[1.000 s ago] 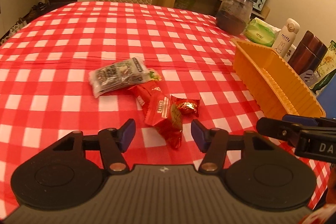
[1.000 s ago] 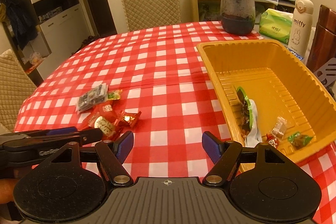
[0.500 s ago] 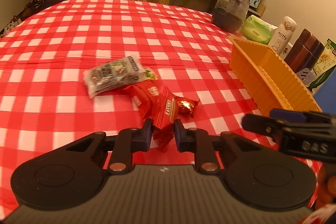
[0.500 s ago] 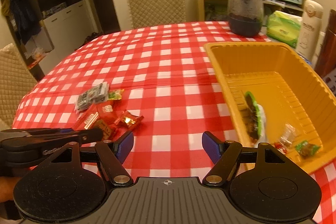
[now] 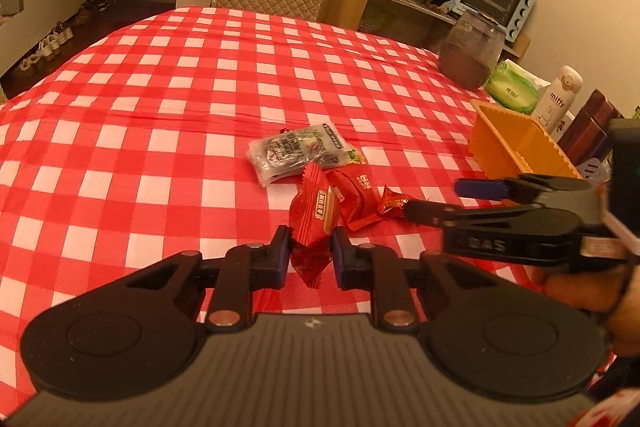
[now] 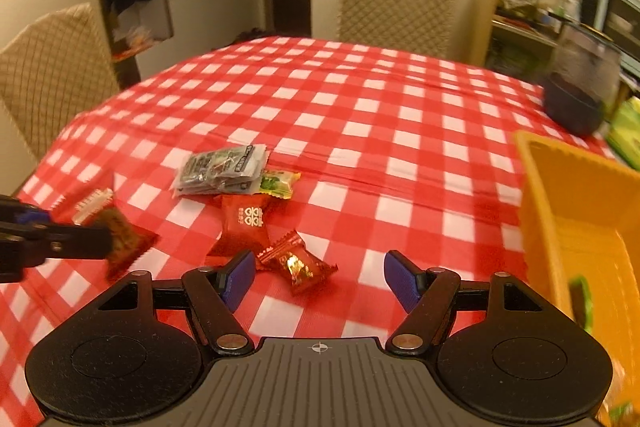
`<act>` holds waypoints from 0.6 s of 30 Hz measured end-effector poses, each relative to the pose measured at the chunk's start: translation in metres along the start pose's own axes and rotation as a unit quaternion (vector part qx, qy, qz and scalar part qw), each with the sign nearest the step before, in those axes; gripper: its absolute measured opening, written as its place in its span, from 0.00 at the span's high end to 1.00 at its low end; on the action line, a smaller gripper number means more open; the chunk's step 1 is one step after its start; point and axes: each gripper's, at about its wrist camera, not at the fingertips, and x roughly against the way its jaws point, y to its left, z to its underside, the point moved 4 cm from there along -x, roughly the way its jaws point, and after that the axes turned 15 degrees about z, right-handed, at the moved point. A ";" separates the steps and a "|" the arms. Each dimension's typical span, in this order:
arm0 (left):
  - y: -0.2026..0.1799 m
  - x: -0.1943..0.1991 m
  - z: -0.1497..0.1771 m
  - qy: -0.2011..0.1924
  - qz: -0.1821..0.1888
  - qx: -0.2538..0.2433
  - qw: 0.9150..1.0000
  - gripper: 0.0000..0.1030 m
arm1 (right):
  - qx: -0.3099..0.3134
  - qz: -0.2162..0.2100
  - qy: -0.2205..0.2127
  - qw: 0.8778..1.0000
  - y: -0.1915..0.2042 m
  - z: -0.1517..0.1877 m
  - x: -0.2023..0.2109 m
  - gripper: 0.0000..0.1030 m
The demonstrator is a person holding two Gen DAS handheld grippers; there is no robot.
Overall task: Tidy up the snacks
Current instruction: 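Grasp the red printed packet with the left tool while the right tool grasps a small orange candy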
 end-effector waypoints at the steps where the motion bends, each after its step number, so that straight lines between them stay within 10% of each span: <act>1: 0.001 0.000 0.001 0.000 0.000 0.002 1.000 0.81 | 0.006 -0.001 0.002 1.000 0.002 0.000 -0.005 0.41; 18: -0.002 0.007 0.007 0.001 0.007 0.011 1.000 0.81 | 0.024 0.001 0.012 1.000 0.015 0.006 -0.013 0.79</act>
